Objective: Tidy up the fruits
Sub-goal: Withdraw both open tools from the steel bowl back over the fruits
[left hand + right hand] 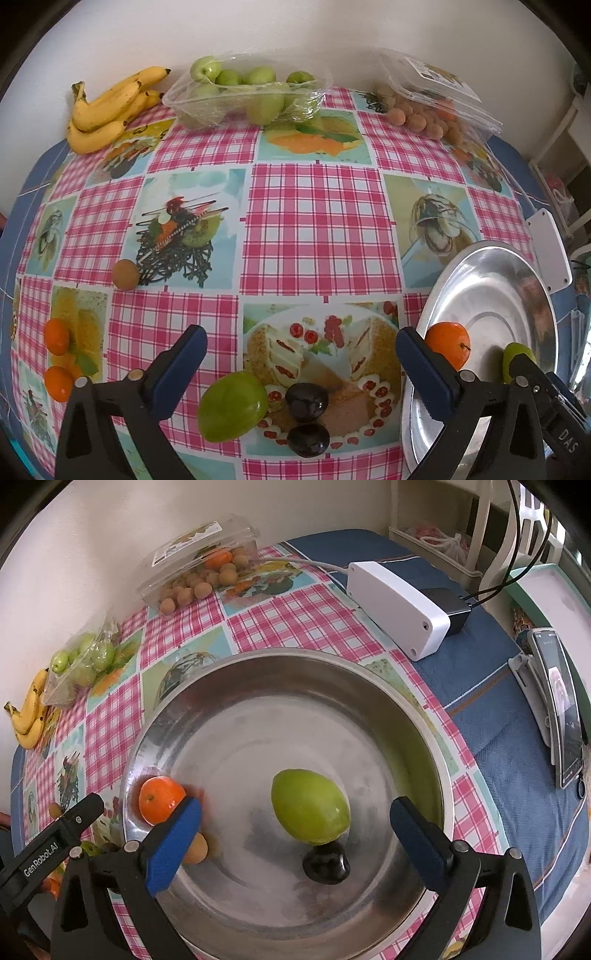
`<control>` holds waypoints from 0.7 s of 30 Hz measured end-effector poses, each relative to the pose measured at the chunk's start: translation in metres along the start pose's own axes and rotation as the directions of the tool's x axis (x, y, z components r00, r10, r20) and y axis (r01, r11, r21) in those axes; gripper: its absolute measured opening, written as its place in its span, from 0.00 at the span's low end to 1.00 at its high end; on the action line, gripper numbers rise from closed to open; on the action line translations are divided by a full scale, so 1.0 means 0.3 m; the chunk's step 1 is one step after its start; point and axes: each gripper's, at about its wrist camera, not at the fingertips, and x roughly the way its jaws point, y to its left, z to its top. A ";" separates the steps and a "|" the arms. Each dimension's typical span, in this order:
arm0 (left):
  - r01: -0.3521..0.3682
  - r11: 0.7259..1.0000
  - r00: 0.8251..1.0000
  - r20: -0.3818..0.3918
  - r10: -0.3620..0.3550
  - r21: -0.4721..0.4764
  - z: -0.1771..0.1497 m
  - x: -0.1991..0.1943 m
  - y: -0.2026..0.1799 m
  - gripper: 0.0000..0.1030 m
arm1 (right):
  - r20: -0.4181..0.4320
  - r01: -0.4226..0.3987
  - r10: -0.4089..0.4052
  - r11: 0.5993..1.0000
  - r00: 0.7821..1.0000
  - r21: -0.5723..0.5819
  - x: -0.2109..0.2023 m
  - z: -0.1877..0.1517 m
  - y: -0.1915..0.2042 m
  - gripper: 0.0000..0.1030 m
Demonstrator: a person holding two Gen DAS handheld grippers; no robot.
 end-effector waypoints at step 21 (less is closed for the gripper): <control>0.004 1.000 0.999 0.051 -0.006 0.031 -0.031 -0.121 0.076 1.00 | -0.024 0.031 -0.031 0.999 0.999 0.011 -0.116 -0.035 0.037 0.99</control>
